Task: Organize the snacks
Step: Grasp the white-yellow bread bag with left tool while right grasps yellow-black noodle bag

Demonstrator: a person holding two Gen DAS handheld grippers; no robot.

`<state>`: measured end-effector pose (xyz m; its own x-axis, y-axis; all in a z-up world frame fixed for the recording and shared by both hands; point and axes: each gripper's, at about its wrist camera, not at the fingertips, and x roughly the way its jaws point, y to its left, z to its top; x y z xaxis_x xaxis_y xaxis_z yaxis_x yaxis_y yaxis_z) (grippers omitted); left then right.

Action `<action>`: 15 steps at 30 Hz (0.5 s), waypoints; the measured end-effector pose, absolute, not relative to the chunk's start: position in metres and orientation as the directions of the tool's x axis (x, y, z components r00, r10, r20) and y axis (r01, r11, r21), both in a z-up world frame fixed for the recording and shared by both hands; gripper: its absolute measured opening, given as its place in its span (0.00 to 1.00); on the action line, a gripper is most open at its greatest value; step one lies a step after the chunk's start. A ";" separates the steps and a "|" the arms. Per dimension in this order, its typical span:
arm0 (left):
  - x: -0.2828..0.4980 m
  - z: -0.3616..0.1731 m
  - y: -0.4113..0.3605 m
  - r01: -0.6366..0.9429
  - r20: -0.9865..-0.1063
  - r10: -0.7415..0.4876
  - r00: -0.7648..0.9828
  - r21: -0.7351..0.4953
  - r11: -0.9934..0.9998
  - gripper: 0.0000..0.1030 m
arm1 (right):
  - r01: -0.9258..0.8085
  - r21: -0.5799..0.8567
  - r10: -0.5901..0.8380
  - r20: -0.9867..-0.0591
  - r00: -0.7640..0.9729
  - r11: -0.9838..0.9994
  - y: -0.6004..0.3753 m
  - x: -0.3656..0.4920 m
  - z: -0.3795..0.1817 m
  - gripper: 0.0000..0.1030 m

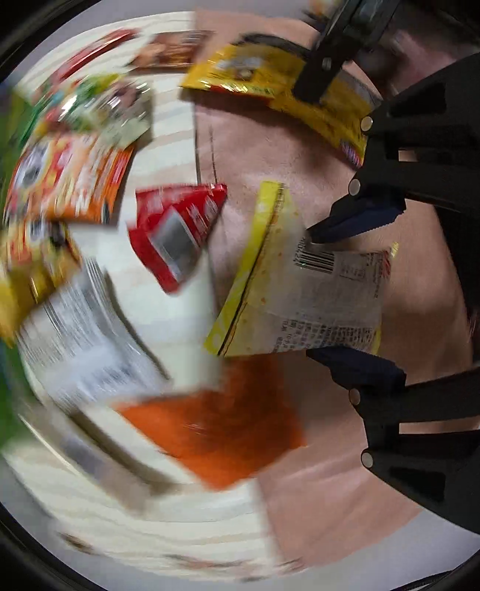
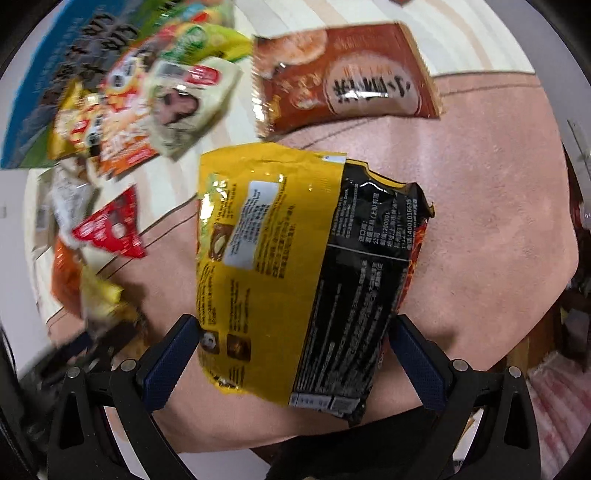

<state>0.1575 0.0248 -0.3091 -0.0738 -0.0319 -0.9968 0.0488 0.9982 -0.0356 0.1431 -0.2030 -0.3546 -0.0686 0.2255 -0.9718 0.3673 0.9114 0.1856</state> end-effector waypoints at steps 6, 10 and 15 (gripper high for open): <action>0.130 -0.326 0.060 -0.169 -0.972 -0.191 -0.137 -0.167 0.971 0.52 | 0.193 0.126 0.149 -0.983 -0.111 0.973 -0.179 0.157 -0.370 0.92; 0.121 -0.338 0.066 -0.142 -0.968 -0.199 -0.151 -0.178 0.974 0.52 | -0.106 0.074 0.058 -0.988 -0.145 0.992 -0.145 0.156 -0.371 0.91; 0.120 -0.339 0.073 -0.136 -0.970 -0.203 -0.133 -0.185 0.973 0.52 | -0.041 0.140 0.134 -0.983 -0.129 0.989 -0.153 0.161 -0.373 0.99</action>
